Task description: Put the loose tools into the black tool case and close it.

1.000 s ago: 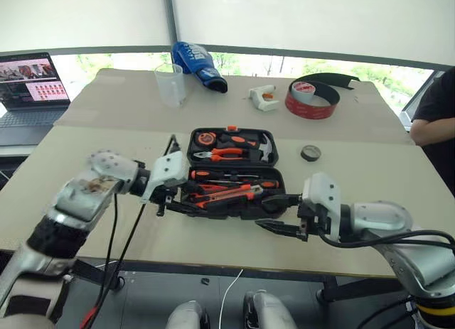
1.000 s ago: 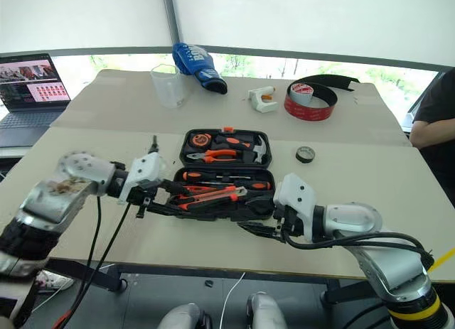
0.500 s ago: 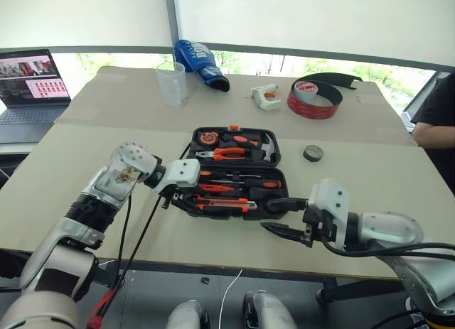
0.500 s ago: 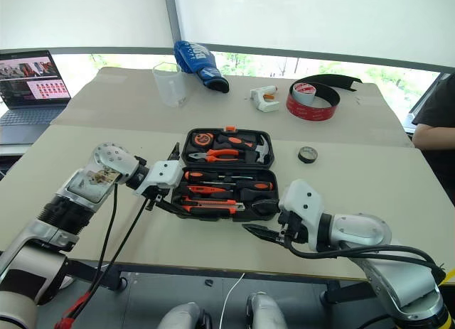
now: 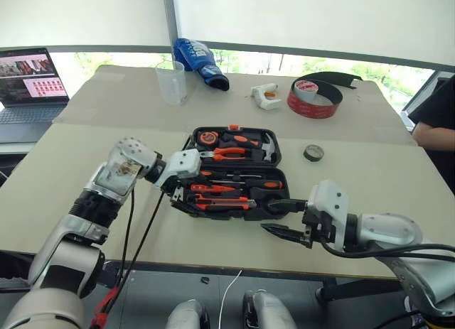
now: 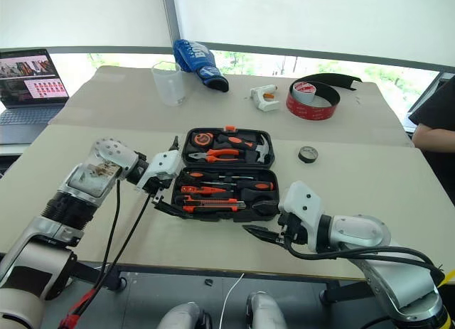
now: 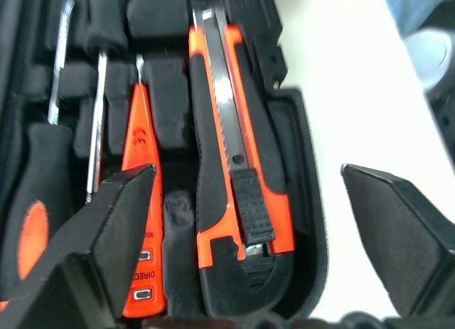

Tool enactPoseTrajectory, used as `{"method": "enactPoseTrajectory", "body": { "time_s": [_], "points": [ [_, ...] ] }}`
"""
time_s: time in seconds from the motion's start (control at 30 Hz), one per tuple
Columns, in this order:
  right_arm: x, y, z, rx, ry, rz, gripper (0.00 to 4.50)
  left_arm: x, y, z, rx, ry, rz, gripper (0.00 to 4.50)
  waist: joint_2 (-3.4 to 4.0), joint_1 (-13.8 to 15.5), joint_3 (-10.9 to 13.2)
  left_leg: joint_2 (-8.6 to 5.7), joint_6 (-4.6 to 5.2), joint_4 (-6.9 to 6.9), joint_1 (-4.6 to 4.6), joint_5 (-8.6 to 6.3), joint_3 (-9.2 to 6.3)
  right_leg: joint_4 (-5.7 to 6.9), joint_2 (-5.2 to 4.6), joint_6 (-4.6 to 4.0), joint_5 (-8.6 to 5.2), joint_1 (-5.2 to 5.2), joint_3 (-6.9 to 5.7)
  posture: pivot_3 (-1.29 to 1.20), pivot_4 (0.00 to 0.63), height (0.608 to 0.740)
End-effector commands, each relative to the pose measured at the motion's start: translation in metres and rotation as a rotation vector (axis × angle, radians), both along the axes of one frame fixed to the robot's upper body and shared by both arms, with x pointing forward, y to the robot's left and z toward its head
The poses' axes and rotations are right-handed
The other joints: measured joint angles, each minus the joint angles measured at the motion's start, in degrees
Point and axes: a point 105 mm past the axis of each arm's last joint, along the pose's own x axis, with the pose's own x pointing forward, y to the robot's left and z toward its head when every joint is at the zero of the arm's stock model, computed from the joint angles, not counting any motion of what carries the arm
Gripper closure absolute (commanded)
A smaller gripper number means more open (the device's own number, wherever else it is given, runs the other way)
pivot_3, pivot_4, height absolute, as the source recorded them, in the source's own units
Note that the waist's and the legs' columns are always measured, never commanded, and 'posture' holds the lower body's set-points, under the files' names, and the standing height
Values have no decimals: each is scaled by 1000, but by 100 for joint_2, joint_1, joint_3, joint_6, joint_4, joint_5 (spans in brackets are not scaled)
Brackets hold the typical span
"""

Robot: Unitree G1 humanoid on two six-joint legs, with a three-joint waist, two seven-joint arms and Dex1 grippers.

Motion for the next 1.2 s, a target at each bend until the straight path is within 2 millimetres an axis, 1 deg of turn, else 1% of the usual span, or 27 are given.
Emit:
{"method": "enactPoseTrajectory", "body": {
  "time_s": [0.03,0.07,0.1,0.17,0.27,0.33,0.37,0.4,0.47,0.73,0.87,1.0,1.1,1.2],
  "points": [
    [1,5,9,14,-50,25,1203,3,8,10,-6,-62,12,551,0,2,0,0,0,3,0,0,0,2,0,0,0,0,0,0,150,730],
    [1,5,9,15,-51,26,1203,4,10,9,1,-64,12,792,0,2,0,1,0,9,0,0,0,4,0,1,0,1,0,0,150,730],
    [2,5,9,15,-51,27,1203,4,12,8,6,-66,12,1128,0,2,0,1,0,12,-1,0,0,6,0,2,0,1,1,0,150,730],
    [3,6,10,17,-53,28,1203,3,13,7,16,-69,7,1986,0,4,0,1,0,21,-4,0,-1,8,0,5,1,1,1,0,150,730],
    [4,8,11,22,-56,30,1203,2,14,3,38,-82,-8,2964,0,7,0,1,0,24,-8,-1,-1,8,0,7,3,1,2,0,150,730],
    [4,9,12,25,-57,32,1203,1,14,-1,44,-83,-12,3706,0,8,0,1,0,24,-10,0,-2,7,0,5,4,0,1,0,150,730],
    [4,9,12,27,-56,33,1203,2,14,-2,48,-88,-10,3962,0,8,0,1,0,24,-11,-1,-2,7,0,2,6,0,0,0,150,730],
    [4,9,13,28,-56,34,1203,3,13,-5,58,-97,-3,4446,0,8,0,0,0,24,-11,-1,-2,7,0,-1,8,0,1,0,150,730],
    [5,9,13,29,-55,34,1203,4,14,-11,81,-107,2,4479,0,8,0,1,0,25,-13,-1,-2,6,0,-22,21,0,-1,0,150,730],
    [5,11,15,35,-54,32,1203,4,13,-32,140,-132,-24,4479,5,7,-3,1,0,26,-8,-1,-2,8,0,-22,21,3,1,0,150,730],
    [6,11,16,38,-54,28,1203,5,12,-33,139,-137,-27,4479,6,8,-4,1,0,25,1,0,-1,9,0,-21,20,9,2,0,150,730],
    [6,10,16,39,-52,24,1203,10,12,-21,109,-143,-1,4479,6,1,-5,1,1,25,4,-1,-1,9,0,-19,19,11,2,0,150,730],
    [6,10,15,40,-51,20,1203,14,18,-1,86,-155,13,4479,6,0,-4,2,1,26,2,-1,-1,9,2,-20,19,9,1,0,150,730],
    [7,10,15,40,-51,18,1203,10,23,9,76,-132,1,4479,6,4,-4,2,1,26,-9,-1,-1,8,3,-20,20,2,0,0,150,730]
  ]
}}
